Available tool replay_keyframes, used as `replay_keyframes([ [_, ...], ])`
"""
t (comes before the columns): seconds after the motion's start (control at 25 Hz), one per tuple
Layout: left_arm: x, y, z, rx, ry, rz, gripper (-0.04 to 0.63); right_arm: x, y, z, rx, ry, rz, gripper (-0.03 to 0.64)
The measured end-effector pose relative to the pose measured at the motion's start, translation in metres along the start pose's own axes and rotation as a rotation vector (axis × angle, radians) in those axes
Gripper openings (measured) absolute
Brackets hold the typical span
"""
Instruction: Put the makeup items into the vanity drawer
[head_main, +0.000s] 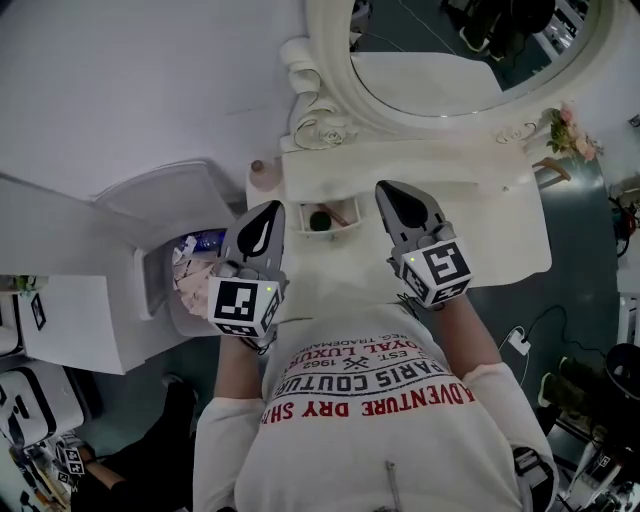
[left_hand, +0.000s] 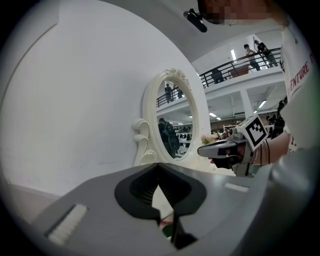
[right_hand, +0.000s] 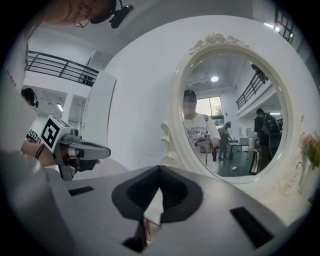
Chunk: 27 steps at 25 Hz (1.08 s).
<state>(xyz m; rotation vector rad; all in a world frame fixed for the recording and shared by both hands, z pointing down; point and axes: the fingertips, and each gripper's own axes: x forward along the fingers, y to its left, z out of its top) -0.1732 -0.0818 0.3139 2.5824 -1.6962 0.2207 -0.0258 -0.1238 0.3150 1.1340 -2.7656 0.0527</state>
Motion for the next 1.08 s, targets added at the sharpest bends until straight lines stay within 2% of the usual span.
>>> replay_keyframes([
  [0.24, -0.006, -0.008, 0.014, 0.020, -0.030, -0.018, 0.009, 0.000, 0.011, 0.002, -0.020, 0.002, 0.022, 0.006],
  [1.08, -0.004, -0.001, 0.003, -0.010, -0.008, 0.007, 0.009, 0.009, 0.013, -0.006, 0.006, 0.014, 0.079, 0.006],
])
